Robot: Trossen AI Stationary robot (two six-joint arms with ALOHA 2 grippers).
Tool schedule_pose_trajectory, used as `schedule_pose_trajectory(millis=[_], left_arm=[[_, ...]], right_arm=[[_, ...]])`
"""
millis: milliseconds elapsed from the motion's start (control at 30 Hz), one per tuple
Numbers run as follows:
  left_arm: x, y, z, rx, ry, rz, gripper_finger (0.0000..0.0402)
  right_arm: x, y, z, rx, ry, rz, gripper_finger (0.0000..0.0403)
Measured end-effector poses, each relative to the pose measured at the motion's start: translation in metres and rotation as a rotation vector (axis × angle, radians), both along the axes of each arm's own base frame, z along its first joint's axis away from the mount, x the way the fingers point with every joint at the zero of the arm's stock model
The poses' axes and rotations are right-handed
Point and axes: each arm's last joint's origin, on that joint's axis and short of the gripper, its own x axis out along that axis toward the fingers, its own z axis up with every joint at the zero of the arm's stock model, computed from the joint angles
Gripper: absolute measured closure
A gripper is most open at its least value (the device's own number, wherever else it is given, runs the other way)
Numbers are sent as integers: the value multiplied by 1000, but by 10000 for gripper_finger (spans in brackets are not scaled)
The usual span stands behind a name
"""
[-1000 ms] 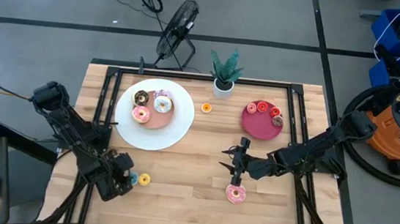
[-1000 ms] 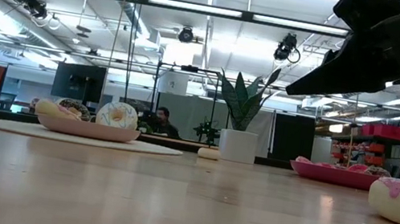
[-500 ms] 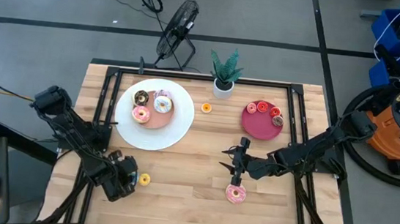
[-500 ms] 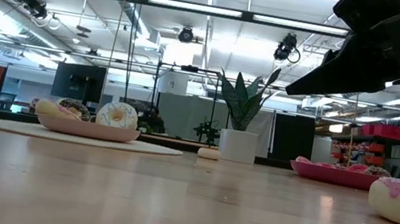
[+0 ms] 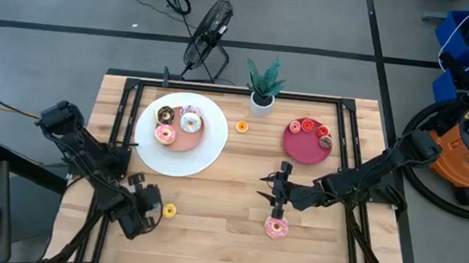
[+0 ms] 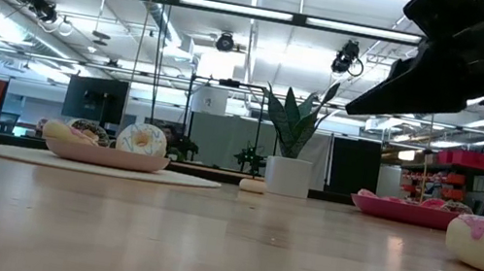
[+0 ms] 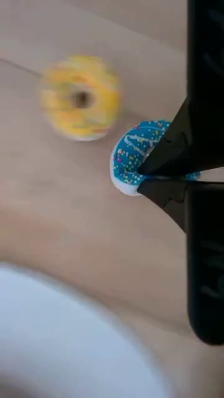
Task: Pick & Place donuts
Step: Put the small blue donut on the red plate
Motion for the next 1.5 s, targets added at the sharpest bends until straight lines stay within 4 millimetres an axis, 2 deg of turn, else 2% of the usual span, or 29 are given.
schedule_pose_trajectory(millis=[200,367,600,767,900,1100,1300,1400,1500], left_arm=[[19,0,12,225,-309,-71,392],[52,4,16,418,-496,-99,393],[114,15,-4,744,-584,-38,392],[142,26,-20,798,-600,24,392],[151,30,-27,793,-632,58,392],[155,29,-28,758,-655,37,391],[154,26,-27,751,-667,33,391],[154,25,-26,748,-674,32,391],[154,25,-26,745,-680,33,391]], right_arm=[[8,7,-7,-21,-2,144,195],[22,13,-17,-69,-87,205,195],[42,2,-28,36,-229,108,195],[51,-9,-33,65,-262,54,195],[67,-11,-34,43,-256,42,195],[94,-13,-31,38,-243,-4,195],[104,-21,-27,48,-217,-77,198],[107,-23,-26,77,-209,-65,215],[107,-25,-28,85,-194,-50,252]])
